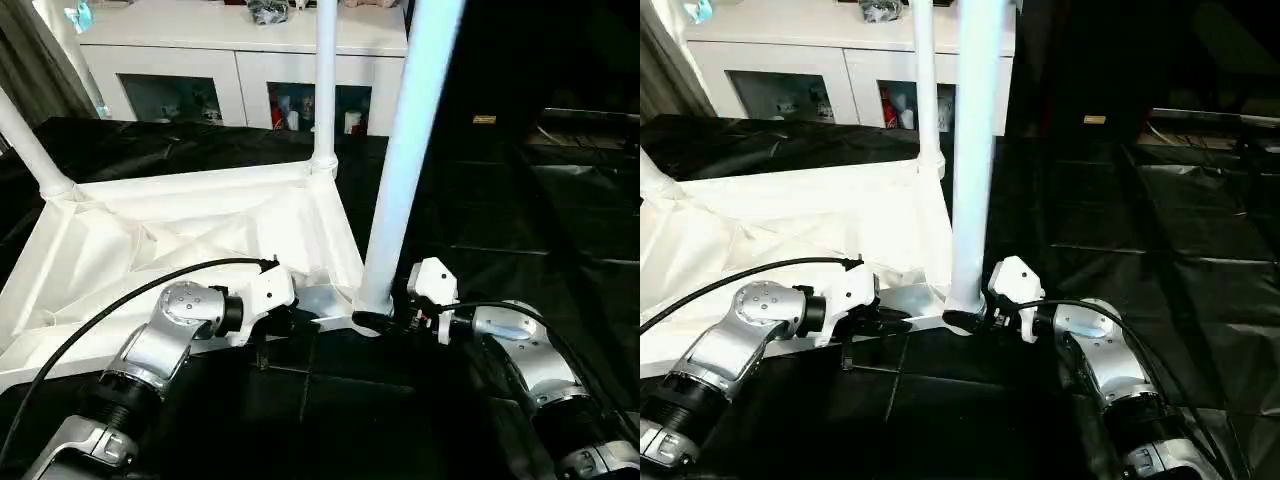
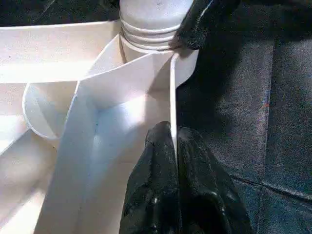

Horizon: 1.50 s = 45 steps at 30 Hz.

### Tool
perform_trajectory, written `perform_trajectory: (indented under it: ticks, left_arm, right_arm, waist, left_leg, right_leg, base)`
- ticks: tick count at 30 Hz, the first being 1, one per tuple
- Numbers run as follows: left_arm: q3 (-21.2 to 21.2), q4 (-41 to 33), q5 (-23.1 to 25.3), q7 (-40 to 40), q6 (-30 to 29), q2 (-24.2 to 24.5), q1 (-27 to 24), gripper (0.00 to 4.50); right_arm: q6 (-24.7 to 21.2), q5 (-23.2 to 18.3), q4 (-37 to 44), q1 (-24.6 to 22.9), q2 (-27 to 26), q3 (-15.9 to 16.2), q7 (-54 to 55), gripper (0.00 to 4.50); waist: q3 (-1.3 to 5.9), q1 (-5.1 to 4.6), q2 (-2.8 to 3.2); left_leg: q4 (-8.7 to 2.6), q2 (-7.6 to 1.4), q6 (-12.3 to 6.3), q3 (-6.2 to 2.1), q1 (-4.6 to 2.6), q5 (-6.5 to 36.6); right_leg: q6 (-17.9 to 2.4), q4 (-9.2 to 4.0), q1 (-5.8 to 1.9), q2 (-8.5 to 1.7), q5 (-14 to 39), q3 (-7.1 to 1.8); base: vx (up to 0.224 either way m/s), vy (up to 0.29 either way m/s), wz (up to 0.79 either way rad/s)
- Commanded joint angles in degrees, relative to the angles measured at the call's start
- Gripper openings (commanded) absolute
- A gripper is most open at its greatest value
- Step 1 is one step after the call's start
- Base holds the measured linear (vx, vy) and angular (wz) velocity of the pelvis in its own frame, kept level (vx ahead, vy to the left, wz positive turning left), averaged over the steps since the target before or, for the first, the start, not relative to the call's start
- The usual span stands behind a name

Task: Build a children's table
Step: Rotate leg to tighten

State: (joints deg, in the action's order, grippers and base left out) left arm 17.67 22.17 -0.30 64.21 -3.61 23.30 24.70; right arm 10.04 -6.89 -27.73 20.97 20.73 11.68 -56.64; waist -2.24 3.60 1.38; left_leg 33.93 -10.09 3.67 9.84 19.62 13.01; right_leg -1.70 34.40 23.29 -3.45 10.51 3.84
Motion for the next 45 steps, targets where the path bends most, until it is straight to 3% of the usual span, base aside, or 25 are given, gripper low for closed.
perform_trajectory:
  ticks: [1,8,12,15,20,26,28,31,33,35,38,40,42,44,45]
  left_arm:
    - [0.4,-1.0,-1.4,1.1,0.3,-0.6,-0.8,0.0]
    - [0.3,-1.3,-1.2,0.3,-0.2,-0.7,-1.3,0.0]
    - [0.2,0.5,0.4,-2.8,-0.5,-1.5,-0.5,0.0]
    - [-0.8,3.0,1.4,-7.6,-2.3,-3.5,1.0,0.0]
    - [-3.2,8.5,4.1,-20.8,-6.6,-8.5,5.0,0.0]
    - [-4.7,14.2,6.2,-32.1,-9.0,-12.6,7.9,0.0]
    - [-4.6,14.9,6.6,-32.6,-9.0,-13.1,8.2,0.0]
    - [-4.4,15.4,7.2,-32.5,-8.6,-13.4,8.6,0.0]
    - [-4.2,15.2,7.3,-32.3,-8.6,-13.3,8.5,0.0]
    - [-3.8,15.1,7.4,-31.6,-8.0,-13.1,8.4,0.0]
    - [-2.6,14.1,7.4,-28.3,-5.3,-12.1,7.5,0.0]
    - [-2.4,13.3,7.4,-27.2,-4.6,-11.5,7.0,0.0]
    - [-2.2,12.2,7.1,-25.2,-4.2,-10.8,6.2,0.0]
    - [-1.8,11.6,7.0,-23.7,-2.8,-10.1,5.8,0.0]
    - [-1.7,10.7,6.6,-22.3,-2.4,-9.3,5.2,0.0]
  right_arm:
    - [-0.5,-0.3,0.0,0.6,-0.3,0.1,-0.9,2.76]
    - [-0.7,0.0,-0.2,-0.1,-0.8,0.2,-0.1,2.72]
    - [-2.1,0.8,-1.9,0.3,-2.4,-0.7,4.2,2.72]
    - [-3.2,3.5,-4.5,0.6,-6.0,-1.9,14.3,2.72]
    - [-8.3,3.9,-6.1,1.2,-13.9,-5.8,32.1,2.71]
    - [-10.7,6.3,-9.4,3.2,-19.6,-7.0,45.1,2.69]
    - [-10.9,7.3,-9.5,3.6,-20.4,-6.3,45.8,2.69]
    - [-12.0,8.3,-9.5,3.7,-21.1,-5.9,45.8,2.69]
    - [-12.1,7.5,-9.1,3.4,-21.3,-6.0,44.8,2.69]
    - [-12.0,6.6,-8.3,3.2,-21.4,-6.2,44.1,2.69]
    - [-10.2,6.4,-6.7,2.9,-19.9,-6.2,42.5,3.41]
    - [-9.5,6.4,-5.9,2.8,-18.8,-6.2,41.1,3.52]
    - [-8.3,6.5,-5.4,2.7,-16.9,-5.8,38.4,3.65]
    - [-7.7,6.5,-5.1,2.7,-15.6,-5.6,36.3,3.79]
    - [-6.1,6.6,-4.5,2.4,-13.4,-4.8,32.7,3.79]
  waist:
    - [3.15,0.21,-1.16]
    - [3.15,0.2,-1.19]
    - [2.91,0.0,-1.08]
    - [2.62,-0.36,-1.04]
    - [2.55,-0.66,-0.79]
    - [2.68,-0.52,-0.63]
    - [2.71,-0.41,-0.95]
    - [2.67,-0.3,-0.8]
    - [2.55,-0.36,-1.05]
    - [2.54,-0.32,-0.91]
    - [2.63,-0.2,-1.0]
    - [2.66,-0.15,-1.01]
    - [2.7,-0.43,-1.06]
    - [2.66,-0.68,-1.04]
    - [2.71,-0.78,-1.14]
  left_leg:
    - [-3.39,-2.88,-7.16,-0.67,0.71,2.4]
    - [-3.35,-2.89,-7.41,-0.67,0.7,2.1]
    - [-3.5,-2.81,-6.54,-0.65,0.66,3.6]
    - [-3.81,-2.65,-4.07,-0.73,0.45,6.6]
    - [-4.13,-2.58,-1.75,-0.87,-0.03,8.4]
    - [-4.15,-2.43,-1.81,-0.88,0.12,7.8]
    - [-4.19,-2.4,-1.74,-0.92,0.06,8.1]
    - [-4.27,-2.53,-2.25,-0.97,0.2,8.4]
    - [-4.34,-2.52,-2.4,-0.94,0.25,9.1]
    - [-4.37,-2.51,-2.49,-0.97,0.17,9.4]
    - [-4.37,-2.62,-2.74,-0.97,0.25,8.5]
    - [-4.28,-2.61,-3.19,-0.86,0.27,8.1]
    - [-4.34,-2.6,-3.34,-1.07,0.87,7.2]
    - [-4.21,-2.53,-3.51,-0.92,0.6,7.6]
    - [-4.16,-2.43,-3.76,-0.93,0.84,7.2]
  right_leg:
    - [-12.8,-3.35,-3.62,-4.88,8.4,-3.02]
    - [-12.8,-3.32,-3.58,-4.85,8.6,-2.97]
    - [-12.4,-3.69,-3.43,-4.77,10.8,-2.96]
    - [-10.6,-4.44,-3.39,-4.78,17.0,-2.92]
    - [-8.6,-5.05,-2.96,-4.77,21.6,-3.08]
    - [-8.4,-5.01,-2.98,-4.83,19.8,-3.19]
    - [-8.2,-5.01,-3.14,-4.91,20.0,-3.12]
    - [-8.1,-4.94,-3.11,-4.99,19.4,-3.19]
    - [-7.9,-5.05,-3.1,-5.02,20.2,-3.2]
    - [-7.5,-5.2,-3.03,-5.09,21.6,-3.23]
    - [-7.3,-5.1,-3.04,-5.13,20.4,-3.3]
    - [-7.6,-4.95,-3.05,-5.06,18.8,-3.34]
    - [-7.9,-4.66,-3.6,-5.17,18.0,-3.18]
    - [-8.3,-4.84,-3.3,-5.06,18.4,-3.21]
    - [-8.3,-4.81,-3.5,-5.07,18.2,-3.22]
  base:
    - [0.0,0.0,0.0]
    - [0.0,0.0,0.0]
    - [0.0,0.0,0.0]
    - [0.0,0.0,0.0]
    - [0.0,0.0,0.0]
    - [0.0,0.0,0.0]
    - [0.0,0.0,0.0]
    - [0.0,0.0,0.0]
    - [0.0,0.0,0.0]
    - [0.0,0.0,0.0]
    - [0.0,0.0,0.0]
    - [0.0,0.0,0.0]
    - [0.0,0.0,0.0]
    - [0.0,0.0,0.0]
    - [0.0,0.0,0.0]
